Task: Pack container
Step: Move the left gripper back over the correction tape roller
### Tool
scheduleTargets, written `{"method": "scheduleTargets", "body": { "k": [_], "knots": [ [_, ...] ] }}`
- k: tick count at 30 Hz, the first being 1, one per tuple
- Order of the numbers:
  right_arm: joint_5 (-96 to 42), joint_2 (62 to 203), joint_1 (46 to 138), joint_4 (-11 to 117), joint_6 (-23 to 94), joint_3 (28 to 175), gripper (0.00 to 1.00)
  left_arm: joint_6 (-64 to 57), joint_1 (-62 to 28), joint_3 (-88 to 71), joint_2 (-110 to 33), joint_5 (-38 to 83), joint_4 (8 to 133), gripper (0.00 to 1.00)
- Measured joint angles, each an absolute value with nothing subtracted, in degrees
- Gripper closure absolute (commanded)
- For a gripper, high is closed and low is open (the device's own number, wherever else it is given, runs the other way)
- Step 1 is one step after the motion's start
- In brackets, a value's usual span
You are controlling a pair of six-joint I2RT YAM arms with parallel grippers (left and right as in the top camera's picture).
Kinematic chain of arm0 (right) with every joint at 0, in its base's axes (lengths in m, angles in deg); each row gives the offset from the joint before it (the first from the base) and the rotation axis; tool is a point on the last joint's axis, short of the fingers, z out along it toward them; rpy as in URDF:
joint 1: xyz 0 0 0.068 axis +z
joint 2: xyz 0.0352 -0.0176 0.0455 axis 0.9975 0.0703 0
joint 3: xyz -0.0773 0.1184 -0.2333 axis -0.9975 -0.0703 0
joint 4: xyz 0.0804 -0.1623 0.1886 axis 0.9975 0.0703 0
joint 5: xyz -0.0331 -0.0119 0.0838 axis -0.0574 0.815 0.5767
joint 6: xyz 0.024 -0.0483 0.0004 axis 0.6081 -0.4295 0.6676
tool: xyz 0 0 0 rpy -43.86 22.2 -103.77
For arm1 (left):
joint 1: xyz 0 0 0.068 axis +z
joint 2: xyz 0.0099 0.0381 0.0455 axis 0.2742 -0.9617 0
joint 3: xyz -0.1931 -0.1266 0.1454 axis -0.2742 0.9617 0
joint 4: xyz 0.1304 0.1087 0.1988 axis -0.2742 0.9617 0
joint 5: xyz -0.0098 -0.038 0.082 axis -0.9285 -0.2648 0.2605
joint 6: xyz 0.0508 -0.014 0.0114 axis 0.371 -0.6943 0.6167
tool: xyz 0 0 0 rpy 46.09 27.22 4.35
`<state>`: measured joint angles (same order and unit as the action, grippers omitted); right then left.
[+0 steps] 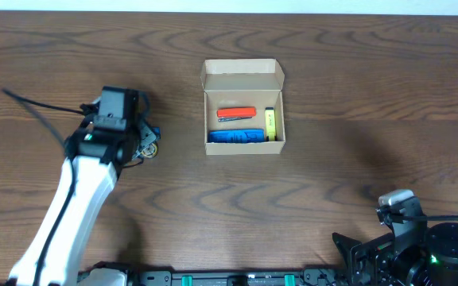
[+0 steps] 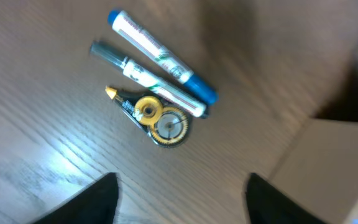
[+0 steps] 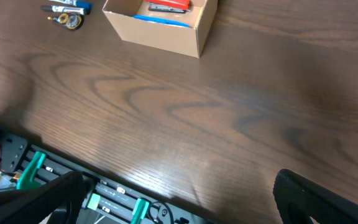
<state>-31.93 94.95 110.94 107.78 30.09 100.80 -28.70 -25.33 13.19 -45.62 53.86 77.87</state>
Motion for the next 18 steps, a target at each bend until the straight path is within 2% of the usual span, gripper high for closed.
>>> {"method": "scheduleTargets", "body": {
  "k": [4, 5, 6, 14, 16, 18],
  "knots": [
    [-31.93, 94.95, 110.94, 107.75, 30.11, 100.80, 0.01, -34.87, -25.33, 13.19, -52.81, 53.24, 76.19, 0.24],
    [-31.93, 94.95, 110.94, 107.78, 30.09, 100.80, 0.01, -36.46, -25.33, 13.19, -54.10, 53.27, 75.95, 0.12],
    [-31.93, 94.95, 110.94, 107.78, 30.11, 100.80, 0.01, -37.82, -25.33, 13.19, -55.15, 53.03, 75.55, 0.05],
    [-31.93, 94.95, 110.94, 107.75, 30.09, 100.80, 0.01, -46.82, -25.35, 13.19, -58.23, 47.50, 73.26, 0.05],
    [-31.93, 94.95, 110.94, 107.75, 30.11, 100.80, 0.01, -47.46, -25.35, 13.19, -58.23, 47.21, 72.60, 0.00],
    [-31.93, 94.95, 110.94, 107.75, 30.09, 100.80, 0.01, -48.13, -25.33, 13.19, -58.23, 47.32, 72.76, 0.00]
  ]
}}
